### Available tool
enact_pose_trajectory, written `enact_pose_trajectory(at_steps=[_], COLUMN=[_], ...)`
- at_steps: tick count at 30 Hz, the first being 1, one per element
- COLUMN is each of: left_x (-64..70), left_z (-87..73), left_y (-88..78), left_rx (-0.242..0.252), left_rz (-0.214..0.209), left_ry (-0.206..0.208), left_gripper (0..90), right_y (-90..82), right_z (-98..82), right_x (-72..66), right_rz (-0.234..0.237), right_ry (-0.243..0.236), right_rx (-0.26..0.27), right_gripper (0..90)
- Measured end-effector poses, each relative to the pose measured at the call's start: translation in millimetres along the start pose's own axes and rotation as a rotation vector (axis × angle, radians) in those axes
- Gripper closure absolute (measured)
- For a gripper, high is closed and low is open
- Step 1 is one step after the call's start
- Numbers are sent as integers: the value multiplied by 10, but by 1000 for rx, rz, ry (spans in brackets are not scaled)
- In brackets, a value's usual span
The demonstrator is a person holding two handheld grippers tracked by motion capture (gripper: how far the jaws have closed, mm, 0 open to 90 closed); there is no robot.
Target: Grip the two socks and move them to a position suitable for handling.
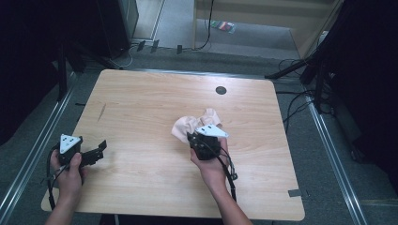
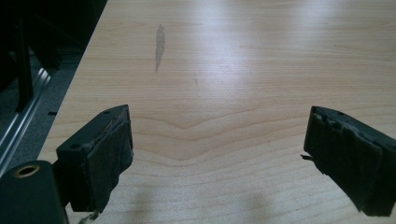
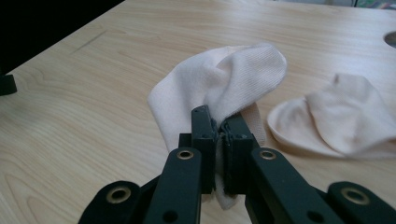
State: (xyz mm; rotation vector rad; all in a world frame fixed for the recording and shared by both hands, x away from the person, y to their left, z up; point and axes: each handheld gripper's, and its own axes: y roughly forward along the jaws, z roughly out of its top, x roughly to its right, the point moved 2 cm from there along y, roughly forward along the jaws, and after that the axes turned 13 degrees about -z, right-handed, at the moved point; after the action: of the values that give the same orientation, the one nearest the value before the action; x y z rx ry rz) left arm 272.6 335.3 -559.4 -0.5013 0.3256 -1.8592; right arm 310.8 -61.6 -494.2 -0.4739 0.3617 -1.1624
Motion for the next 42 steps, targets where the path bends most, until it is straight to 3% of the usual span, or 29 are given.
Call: enact_pose_trajectory(at_steps=[5,11,18,28,30,31,33,35,39,42], left_x=[2,4,6,10,20,23,36,44,100,218], left_z=[-1,-1,-1,-2,-4,-5,-7,-9,11,53], left_y=[-1,0,1,-2,-9,-11,-11,-14,-31,-26], left_rx=[2,3,6,11,17,19,23,19,6,7], left_rz=[3,6,7,4,7,10,18,29,46,33], left_ry=[-2,2,2,8,16,23,31,40,90,87], left_gripper=[86,86,86,86,86,86,86,85,85,86], right_y=[-197,-280,-224,-99,-78,-68,-78,-122,-244,-264], right_z=[-197,-387,-533,-637,-655,-661,-652,-625,-564,-543], right_x=[185,255,316,222,217,216,231,280,493,680], right_rz=[-18,-47,-58,-71,-82,-80,-56,-40,-50,-73], right_ry=[33,21,58,39,31,27,45,68,128,175], right_rx=[-10,-27,-50,-79,-75,-71,-70,-61,-35,-35], right_gripper=[864,863,863,853,782,686,528,447,427,475])
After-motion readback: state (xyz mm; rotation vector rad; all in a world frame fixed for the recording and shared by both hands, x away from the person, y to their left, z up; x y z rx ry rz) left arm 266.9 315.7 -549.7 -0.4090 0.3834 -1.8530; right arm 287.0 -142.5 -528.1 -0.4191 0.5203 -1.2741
